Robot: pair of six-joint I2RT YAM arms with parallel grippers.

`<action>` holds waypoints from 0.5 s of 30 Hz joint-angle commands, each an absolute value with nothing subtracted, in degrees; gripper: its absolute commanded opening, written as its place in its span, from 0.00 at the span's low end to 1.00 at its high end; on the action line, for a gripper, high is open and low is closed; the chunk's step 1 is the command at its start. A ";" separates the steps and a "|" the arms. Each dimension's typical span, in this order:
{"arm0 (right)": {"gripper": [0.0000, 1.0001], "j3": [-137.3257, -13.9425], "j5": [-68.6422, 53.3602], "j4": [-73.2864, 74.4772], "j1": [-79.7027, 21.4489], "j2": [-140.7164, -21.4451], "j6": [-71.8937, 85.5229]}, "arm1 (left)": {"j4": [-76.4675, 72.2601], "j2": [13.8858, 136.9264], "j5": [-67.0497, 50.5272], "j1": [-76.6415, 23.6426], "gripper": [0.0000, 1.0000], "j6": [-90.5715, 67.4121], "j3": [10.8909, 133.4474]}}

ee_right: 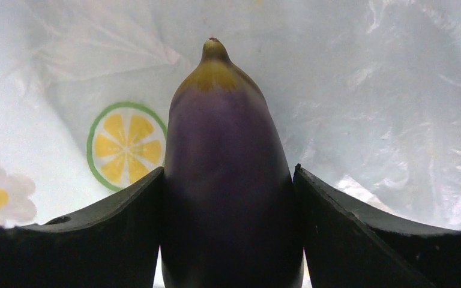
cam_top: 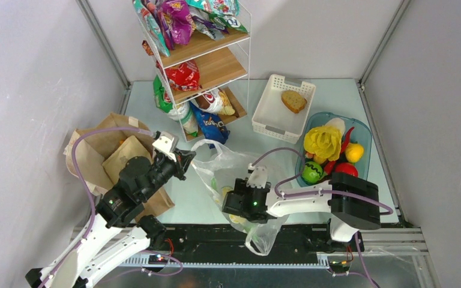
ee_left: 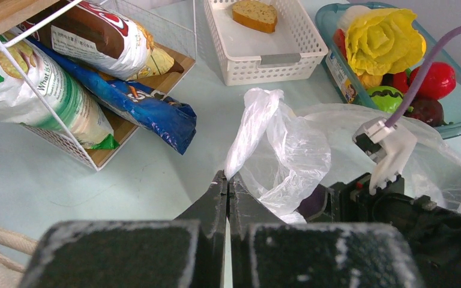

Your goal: Untie the knot of the grocery bags and take out the mixed food

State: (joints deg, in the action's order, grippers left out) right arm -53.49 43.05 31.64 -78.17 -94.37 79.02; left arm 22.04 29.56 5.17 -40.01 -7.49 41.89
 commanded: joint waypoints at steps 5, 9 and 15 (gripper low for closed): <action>0.47 -54.28 54.28 34.05 -83.57 -88.13 65.37 | 21.07 29.27 4.58 -40.10 0.00 -7.21 42.89; 0.47 -53.69 53.88 31.98 -86.16 -83.04 58.24 | 21.03 29.35 4.84 -40.16 0.00 -7.16 42.89; 0.46 -52.92 49.21 27.29 -87.19 -74.69 45.64 | 21.08 29.76 4.90 -40.13 0.00 -7.12 42.85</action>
State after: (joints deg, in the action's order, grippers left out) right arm -53.28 48.99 31.03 -86.89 -79.81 55.37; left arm 22.02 29.56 5.23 -40.01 -7.49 41.89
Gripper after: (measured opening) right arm 0.751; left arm 0.005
